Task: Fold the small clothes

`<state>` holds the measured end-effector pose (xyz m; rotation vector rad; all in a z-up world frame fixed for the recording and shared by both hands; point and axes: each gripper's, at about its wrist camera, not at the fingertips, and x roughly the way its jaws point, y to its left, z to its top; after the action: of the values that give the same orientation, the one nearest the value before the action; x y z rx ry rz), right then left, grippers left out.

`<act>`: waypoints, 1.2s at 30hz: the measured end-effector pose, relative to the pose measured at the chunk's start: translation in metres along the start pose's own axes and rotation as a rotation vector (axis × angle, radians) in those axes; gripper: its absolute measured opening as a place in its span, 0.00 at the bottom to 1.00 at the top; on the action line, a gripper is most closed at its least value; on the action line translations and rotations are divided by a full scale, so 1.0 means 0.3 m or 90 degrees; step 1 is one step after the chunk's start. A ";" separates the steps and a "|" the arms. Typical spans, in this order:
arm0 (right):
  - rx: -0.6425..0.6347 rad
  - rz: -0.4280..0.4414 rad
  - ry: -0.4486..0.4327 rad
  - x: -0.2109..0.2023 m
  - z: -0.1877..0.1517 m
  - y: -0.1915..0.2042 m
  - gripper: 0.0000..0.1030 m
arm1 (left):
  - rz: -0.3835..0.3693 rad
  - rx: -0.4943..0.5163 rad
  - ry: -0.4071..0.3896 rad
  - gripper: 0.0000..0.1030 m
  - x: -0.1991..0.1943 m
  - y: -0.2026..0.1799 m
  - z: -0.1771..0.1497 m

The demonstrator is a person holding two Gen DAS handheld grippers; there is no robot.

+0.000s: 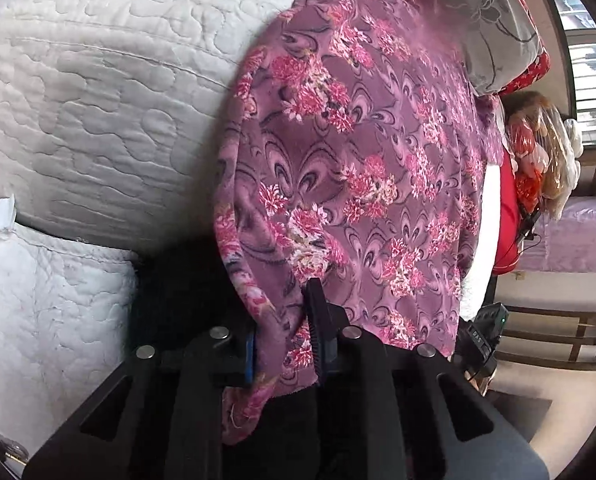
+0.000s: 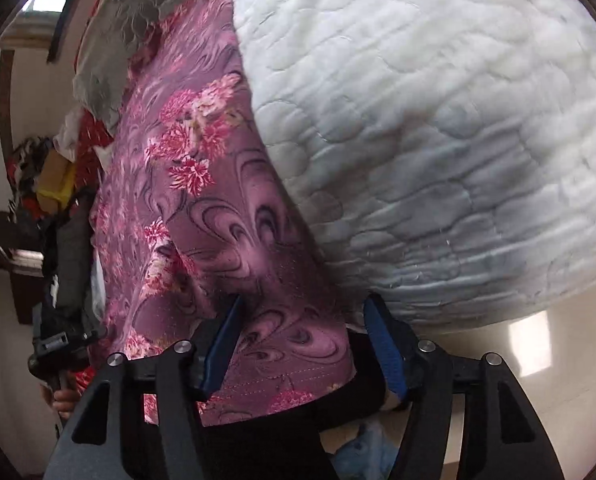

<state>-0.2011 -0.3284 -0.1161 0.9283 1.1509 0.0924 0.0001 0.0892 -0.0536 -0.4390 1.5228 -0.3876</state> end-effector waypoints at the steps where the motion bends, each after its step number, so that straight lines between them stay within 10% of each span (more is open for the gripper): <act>1: -0.001 0.006 -0.003 0.006 -0.003 0.000 0.64 | 0.003 0.000 0.000 0.17 0.001 -0.002 -0.001; 4: -0.030 0.044 -0.001 0.016 -0.004 0.018 0.06 | 0.011 -0.005 -0.005 0.04 -0.010 -0.013 -0.007; 8: -0.086 0.077 -0.076 -0.159 -0.012 0.117 0.05 | -0.046 -0.034 0.000 0.04 -0.091 -0.018 -0.051; 14: -0.089 0.108 -0.173 -0.449 0.016 0.130 0.05 | 0.016 -0.020 0.001 0.04 -0.092 -0.019 -0.058; 21: -0.040 -0.070 -0.023 -0.239 0.015 0.004 0.07 | 0.064 -0.031 0.012 0.04 -0.094 0.038 -0.036; 24: -0.098 -0.148 -0.065 -0.271 0.065 0.084 0.12 | 0.088 0.035 -0.041 0.08 -0.170 -0.046 0.027; 29: -0.202 -0.112 -0.171 -0.302 0.260 0.278 0.26 | 0.127 0.117 -0.125 0.50 -0.163 -0.237 0.189; 36: -0.271 -0.150 -0.136 -0.015 0.434 0.377 0.23 | 0.182 0.139 -0.095 0.50 0.136 -0.430 0.418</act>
<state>-0.0548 -0.3339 -0.0252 0.4113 0.9821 0.0434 0.1300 -0.0385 -0.0241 -0.0744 1.3572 -0.2854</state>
